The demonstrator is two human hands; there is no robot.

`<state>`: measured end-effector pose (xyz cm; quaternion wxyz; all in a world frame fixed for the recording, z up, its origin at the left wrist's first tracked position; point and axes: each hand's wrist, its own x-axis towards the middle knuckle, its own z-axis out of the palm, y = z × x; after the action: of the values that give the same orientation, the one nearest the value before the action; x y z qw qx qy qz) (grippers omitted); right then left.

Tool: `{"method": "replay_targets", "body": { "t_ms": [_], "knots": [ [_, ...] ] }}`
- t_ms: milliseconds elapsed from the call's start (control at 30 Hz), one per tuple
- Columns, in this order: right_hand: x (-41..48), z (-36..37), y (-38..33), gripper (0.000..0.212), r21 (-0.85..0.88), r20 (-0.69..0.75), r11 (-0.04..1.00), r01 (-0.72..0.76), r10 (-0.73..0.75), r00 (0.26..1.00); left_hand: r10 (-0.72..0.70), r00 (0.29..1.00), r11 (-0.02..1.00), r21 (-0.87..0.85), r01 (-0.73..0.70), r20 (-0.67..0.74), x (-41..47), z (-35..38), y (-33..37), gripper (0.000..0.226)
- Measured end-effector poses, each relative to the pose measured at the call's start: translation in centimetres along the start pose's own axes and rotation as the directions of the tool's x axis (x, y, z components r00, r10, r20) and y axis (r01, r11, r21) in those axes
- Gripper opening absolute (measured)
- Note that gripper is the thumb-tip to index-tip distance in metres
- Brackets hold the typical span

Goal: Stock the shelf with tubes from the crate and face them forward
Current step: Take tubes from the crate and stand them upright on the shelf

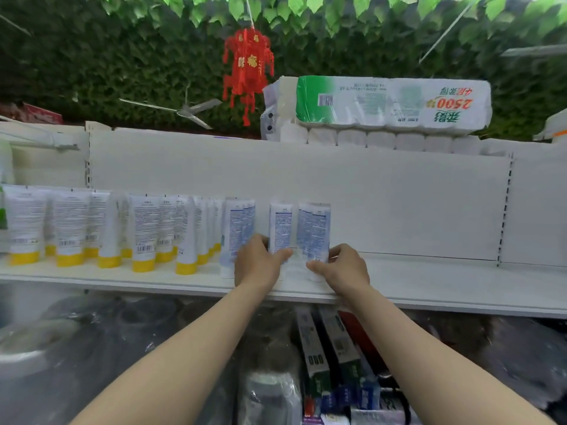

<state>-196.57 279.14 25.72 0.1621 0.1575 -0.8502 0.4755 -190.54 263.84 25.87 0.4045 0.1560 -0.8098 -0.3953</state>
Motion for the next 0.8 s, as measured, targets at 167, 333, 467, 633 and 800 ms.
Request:
{"method": "replay_targets", "body": {
  "t_ms": [167,333,467,633,800],
  "knots": [
    [0.26,0.13,0.03,0.050,-0.006,0.015,1.000,-0.018,0.018,1.000,0.019,1.000,1.000,-0.001,-0.019,0.017,0.35,0.40,-0.26,0.038],
    [0.28,0.30,0.16,0.049,-0.049,0.018,0.998,-0.026,0.027,0.999,0.021,0.999,1.000,0.001,-0.021,0.028,0.12,0.49,-0.45,0.044],
    [0.35,0.37,0.32,0.049,-0.070,0.008,0.997,-0.024,0.024,1.000,0.024,0.999,0.999,0.031,-0.026,0.043,0.01,0.51,-0.60,0.047],
    [0.68,0.56,0.44,0.050,-0.089,0.010,0.996,-0.024,0.025,1.000,0.018,0.999,0.998,0.054,-0.021,0.045,0.03,0.55,-0.39,0.045],
    [0.83,0.65,0.48,0.048,-0.093,0.014,0.995,-0.026,0.027,1.000,0.005,0.999,0.998,0.068,-0.008,0.043,0.02,0.72,-0.32,0.044]
  ]
}}
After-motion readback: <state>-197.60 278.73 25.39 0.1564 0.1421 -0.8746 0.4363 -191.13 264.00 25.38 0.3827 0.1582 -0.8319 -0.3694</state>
